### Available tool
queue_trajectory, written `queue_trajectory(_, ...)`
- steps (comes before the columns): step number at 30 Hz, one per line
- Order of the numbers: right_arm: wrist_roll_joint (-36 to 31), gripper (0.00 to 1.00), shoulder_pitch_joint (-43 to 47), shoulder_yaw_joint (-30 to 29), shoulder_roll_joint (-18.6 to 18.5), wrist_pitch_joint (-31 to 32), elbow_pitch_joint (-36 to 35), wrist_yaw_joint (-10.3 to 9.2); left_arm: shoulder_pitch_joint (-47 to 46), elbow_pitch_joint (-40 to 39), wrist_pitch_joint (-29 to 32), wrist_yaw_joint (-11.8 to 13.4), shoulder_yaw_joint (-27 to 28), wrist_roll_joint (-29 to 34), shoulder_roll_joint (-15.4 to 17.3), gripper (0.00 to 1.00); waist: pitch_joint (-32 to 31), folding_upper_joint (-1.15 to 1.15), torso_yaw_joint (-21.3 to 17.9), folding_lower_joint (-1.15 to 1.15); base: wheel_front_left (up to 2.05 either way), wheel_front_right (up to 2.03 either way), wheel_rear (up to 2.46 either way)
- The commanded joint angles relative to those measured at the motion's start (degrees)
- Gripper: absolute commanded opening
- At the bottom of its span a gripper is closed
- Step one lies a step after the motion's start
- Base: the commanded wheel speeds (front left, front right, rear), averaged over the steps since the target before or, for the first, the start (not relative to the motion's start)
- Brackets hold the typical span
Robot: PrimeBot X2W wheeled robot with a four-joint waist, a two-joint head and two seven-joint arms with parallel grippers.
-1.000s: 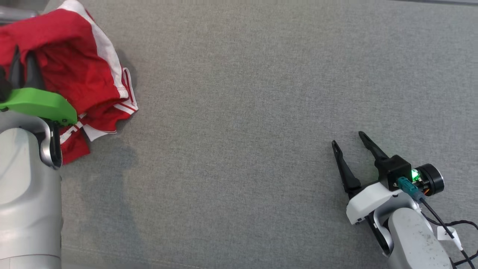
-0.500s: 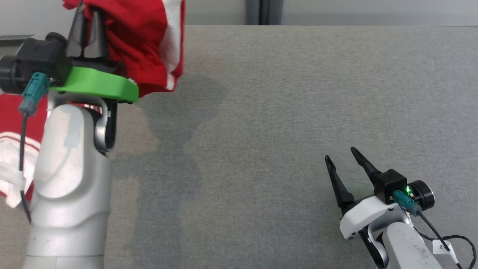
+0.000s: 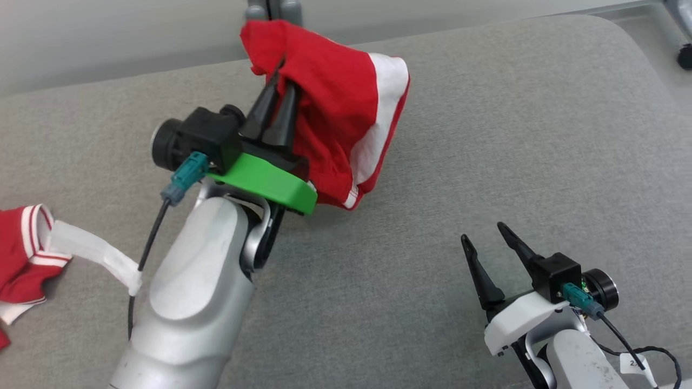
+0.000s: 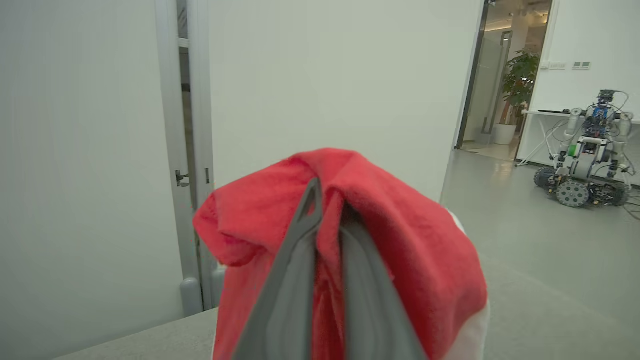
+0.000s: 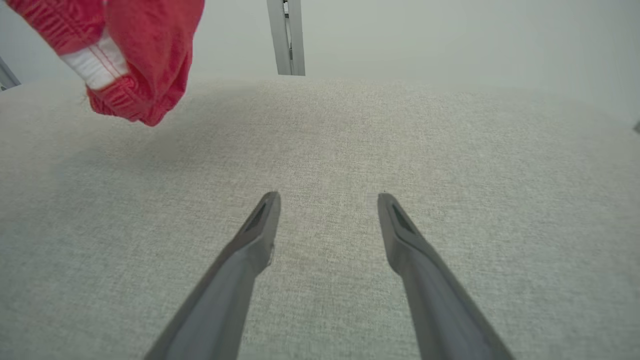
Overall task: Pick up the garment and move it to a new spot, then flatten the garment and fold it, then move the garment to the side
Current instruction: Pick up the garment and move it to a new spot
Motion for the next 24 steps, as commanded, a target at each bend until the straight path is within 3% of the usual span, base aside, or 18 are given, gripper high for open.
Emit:
queue_trajectory(1,0.34,1.00,0.79,0.18,-0.16,-0.01,0.06,-0.08,1.31,-0.44,-0.05,0.64,-1.14,-1.19,0.20,0.00,-0.48,0.00,-3.46,0.00,0.00,0.00,0.00)
queue_trajectory(4,0.57,1.00,1.14,0.38,-0.14,-0.01,0.13,-0.08,3.38,-0.01,-0.04,2.44,-4.45,-3.00,0.23,0.00,-0.79,0.00,-4.46,0.00,0.00,0.00,0.00)
queue_trajectory(6,0.65,1.00,1.15,0.24,-0.16,-0.01,0.09,-0.08,4.80,1.53,-0.05,3.80,-5.67,-3.51,0.24,0.46,-0.95,0.00,-4.71,0.00,0.00,0.00,0.00)
queue_trajectory(7,0.63,1.00,1.19,0.18,-0.15,-0.01,0.11,-0.08,5.49,2.26,-0.04,4.37,-5.91,-3.78,0.24,0.92,-1.05,0.00,-4.74,0.00,0.00,0.00,0.00)
queue_trajectory(8,0.51,1.00,1.34,-0.01,-0.15,-0.01,0.15,-0.08,6.24,3.12,-0.05,5.27,-5.98,-3.18,0.25,1.00,-1.25,0.00,-4.68,0.00,0.00,0.00,0.00)
queue_trajectory(15,-0.11,1.00,2.50,-1.33,-0.16,-0.01,0.03,-0.08,13.78,8.02,-0.04,8.66,-1.08,-0.09,0.23,1.00,-2.78,0.00,-2.61,0.00,0.00,0.00,0.00)
queue_trajectory(24,0.19,1.00,5.19,-3.00,-0.18,-0.01,0.05,-0.08,25.75,5.27,-0.04,7.87,9.99,6.39,1.23,1.00,-6.40,0.00,1.49,0.00,0.00,0.00,0.00)
